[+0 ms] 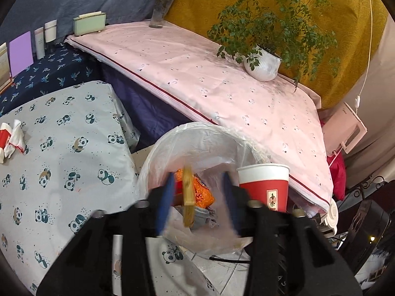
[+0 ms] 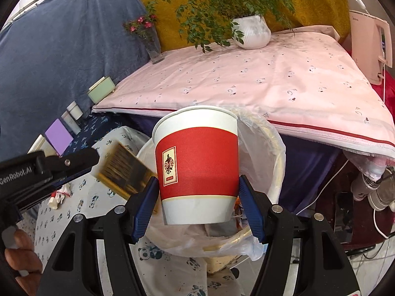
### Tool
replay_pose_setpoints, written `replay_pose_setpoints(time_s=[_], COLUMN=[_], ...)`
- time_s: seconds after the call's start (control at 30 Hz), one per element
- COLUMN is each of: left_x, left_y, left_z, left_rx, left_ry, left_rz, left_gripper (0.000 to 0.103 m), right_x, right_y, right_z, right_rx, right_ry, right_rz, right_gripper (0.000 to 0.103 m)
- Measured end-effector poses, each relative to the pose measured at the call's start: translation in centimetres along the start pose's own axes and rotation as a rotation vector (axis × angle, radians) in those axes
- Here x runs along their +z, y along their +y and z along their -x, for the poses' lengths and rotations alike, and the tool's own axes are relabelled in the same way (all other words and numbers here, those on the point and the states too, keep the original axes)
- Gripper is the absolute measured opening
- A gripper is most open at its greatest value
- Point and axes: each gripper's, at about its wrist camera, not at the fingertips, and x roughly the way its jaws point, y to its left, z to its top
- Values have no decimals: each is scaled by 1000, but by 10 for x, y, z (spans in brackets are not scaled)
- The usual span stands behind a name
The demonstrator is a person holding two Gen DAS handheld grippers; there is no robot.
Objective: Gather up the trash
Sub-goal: 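Open both grippers over the white bin to drop the box and cup, then move both open grippers back over the remaining cup and tissue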
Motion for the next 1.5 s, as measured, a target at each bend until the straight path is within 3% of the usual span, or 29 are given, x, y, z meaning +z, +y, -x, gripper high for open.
replay_pose_setpoints(time_s=[0.67,0.8,1.0,1.27,1.4,1.5], left_x=[-12,-13,-16,-23,-29,-33], left_y=[33,42,55,83,106,124], left_z=[1,7,19,42,60,73], left_rx=[140,176,208,261,315,347], left_ry=[-3,-25,-46,-69,-93,-110], left_rz=[1,13,35,90,130,159], left_gripper=[56,70,71,72,83,84], right_x=[4,5,6,0,-6,-12], right_y=[24,29,41,73,96,115], right_z=[-20,-19,-11,1,5,7], right_rx=[7,-1,20,55,81,102], right_ry=[10,-2,-8,-5,3,10], right_rz=[30,22,31,88,130,162], right_gripper=[65,72,74,77,77,77])
